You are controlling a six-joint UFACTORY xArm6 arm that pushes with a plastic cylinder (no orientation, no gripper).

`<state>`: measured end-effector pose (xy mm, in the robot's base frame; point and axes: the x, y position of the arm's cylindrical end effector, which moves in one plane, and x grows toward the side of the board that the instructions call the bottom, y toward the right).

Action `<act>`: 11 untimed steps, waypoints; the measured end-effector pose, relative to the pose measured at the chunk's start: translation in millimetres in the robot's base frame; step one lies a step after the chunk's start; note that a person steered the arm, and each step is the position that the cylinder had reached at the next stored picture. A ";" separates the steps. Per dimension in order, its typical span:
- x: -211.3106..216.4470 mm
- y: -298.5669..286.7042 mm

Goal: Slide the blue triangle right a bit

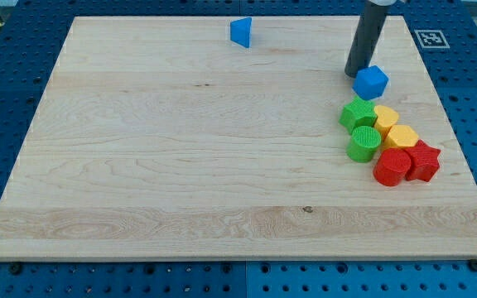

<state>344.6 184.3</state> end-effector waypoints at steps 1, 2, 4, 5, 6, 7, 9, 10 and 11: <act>15.0 1.4; 30.6 0.1; 8.8 -12.5; 10.0 -63.5; 21.0 -108.0; 22.0 -148.8; -31.9 -201.5; -66.5 -223.4; -100.9 -218.0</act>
<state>243.8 -33.7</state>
